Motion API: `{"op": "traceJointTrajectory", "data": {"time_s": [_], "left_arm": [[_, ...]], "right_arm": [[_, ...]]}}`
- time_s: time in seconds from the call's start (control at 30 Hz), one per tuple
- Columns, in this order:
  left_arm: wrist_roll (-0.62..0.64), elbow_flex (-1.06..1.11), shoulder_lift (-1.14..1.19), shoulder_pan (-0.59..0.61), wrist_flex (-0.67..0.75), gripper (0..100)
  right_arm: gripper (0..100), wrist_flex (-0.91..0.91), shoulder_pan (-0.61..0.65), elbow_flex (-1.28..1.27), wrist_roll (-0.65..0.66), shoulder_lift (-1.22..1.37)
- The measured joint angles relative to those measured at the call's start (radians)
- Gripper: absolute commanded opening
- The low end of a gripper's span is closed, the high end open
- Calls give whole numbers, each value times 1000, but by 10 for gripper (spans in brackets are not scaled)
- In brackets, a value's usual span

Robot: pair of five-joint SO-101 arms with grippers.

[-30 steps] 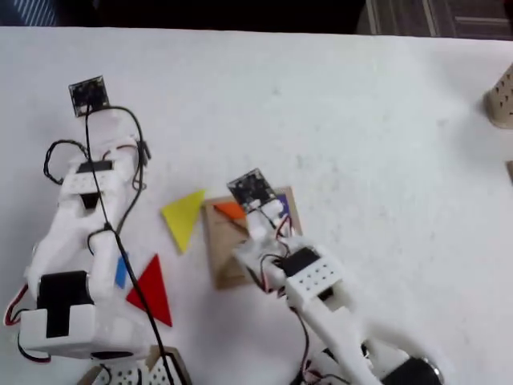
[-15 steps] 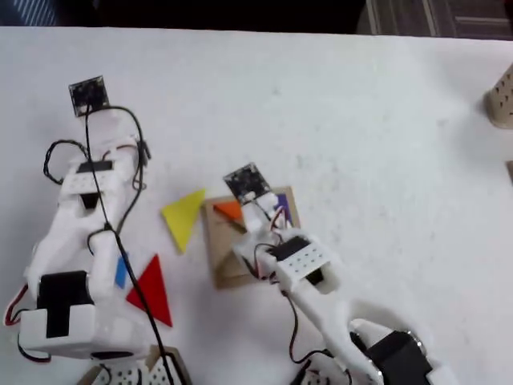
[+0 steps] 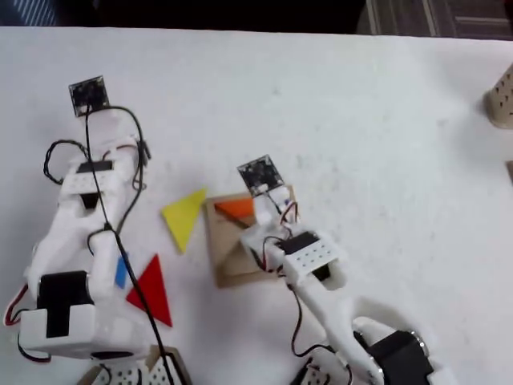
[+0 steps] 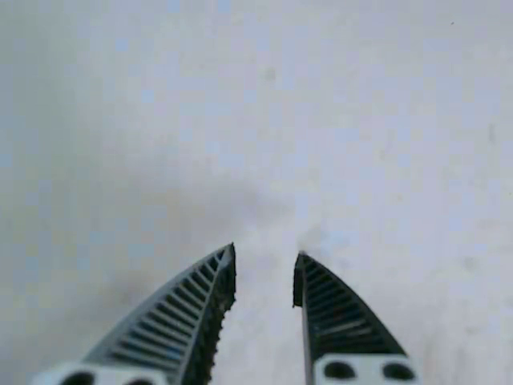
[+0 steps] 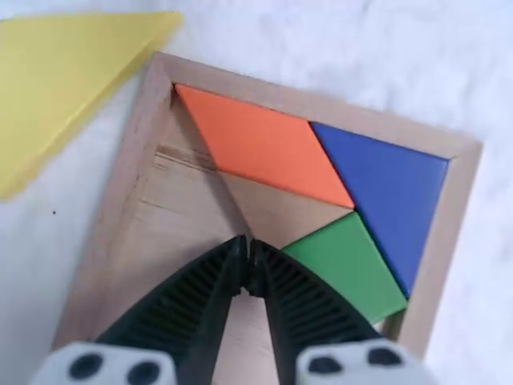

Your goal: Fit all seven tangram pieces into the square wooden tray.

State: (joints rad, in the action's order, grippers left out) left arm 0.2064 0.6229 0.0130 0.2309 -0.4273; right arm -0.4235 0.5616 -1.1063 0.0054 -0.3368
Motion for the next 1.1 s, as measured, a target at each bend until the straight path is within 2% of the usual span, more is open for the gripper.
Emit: {"op": "traceJointTrajectory", "data": {"time_s": [0.27,0.57,0.67,0.77,1.0,1.1], "left_arm": [[0,0,0,0,0,24],[0,0,0,0,-17,24],[5,-20,0,14,-103,24],[6,-43,-28,35,-207,24],[5,-34,-244,147,-500,27],[-94,14,-325,221,-608,27]], "right_arm": [[18,-124,97,-5,0,-121],[18,-130,97,-107,0,-239],[18,-135,69,-135,0,-304],[18,-135,52,-166,54,-359],[18,-135,51,-195,133,-414],[18,-135,51,-195,133,-416]]}}
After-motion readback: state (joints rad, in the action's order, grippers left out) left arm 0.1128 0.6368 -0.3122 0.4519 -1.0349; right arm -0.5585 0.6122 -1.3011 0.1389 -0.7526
